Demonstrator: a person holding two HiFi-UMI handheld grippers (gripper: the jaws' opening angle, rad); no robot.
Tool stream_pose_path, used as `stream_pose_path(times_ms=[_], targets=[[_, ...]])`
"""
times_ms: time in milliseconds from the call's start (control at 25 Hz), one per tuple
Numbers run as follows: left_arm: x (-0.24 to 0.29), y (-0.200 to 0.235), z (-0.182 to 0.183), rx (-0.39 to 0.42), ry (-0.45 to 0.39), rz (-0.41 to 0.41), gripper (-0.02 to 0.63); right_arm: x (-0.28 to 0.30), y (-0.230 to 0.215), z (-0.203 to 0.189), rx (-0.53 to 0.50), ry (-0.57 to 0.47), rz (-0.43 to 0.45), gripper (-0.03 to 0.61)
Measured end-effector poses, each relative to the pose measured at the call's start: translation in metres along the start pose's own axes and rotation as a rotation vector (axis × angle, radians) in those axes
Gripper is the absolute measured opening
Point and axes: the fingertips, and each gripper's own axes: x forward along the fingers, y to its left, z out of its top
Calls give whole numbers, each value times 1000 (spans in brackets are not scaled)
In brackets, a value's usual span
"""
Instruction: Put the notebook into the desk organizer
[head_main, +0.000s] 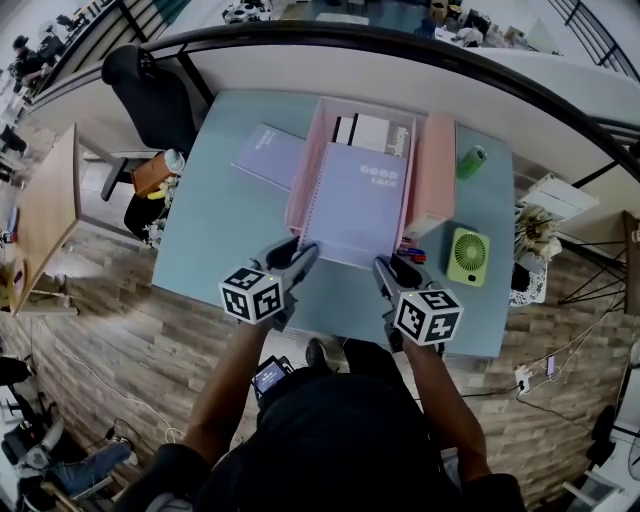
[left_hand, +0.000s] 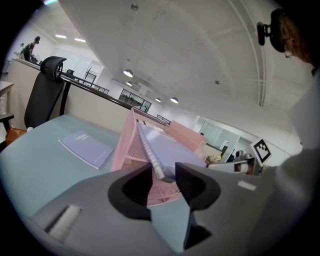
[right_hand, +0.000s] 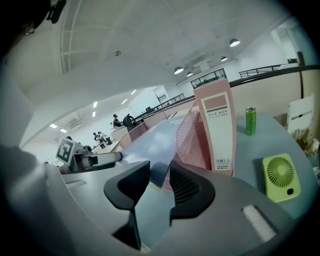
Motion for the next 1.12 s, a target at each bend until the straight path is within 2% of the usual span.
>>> stream_pose_path(times_ms=[120, 280, 480, 640, 1120], targets=[[-3, -4, 4, 65, -1, 21, 186, -4, 5, 6, -29, -9, -11, 109], [-9, -13, 13, 212, -9, 52, 159, -9, 18, 15, -100, -29, -13, 92], [-18, -26, 17, 342, -13, 67, 156, -15, 36, 16, -199, -49, -18, 78], [-28, -33, 10, 381, -3, 70, 156, -21, 47, 9, -257, -50, -27, 77], [-65, -47, -10, 431, 10, 64, 156, -39, 77, -15, -349, -54, -42, 77]])
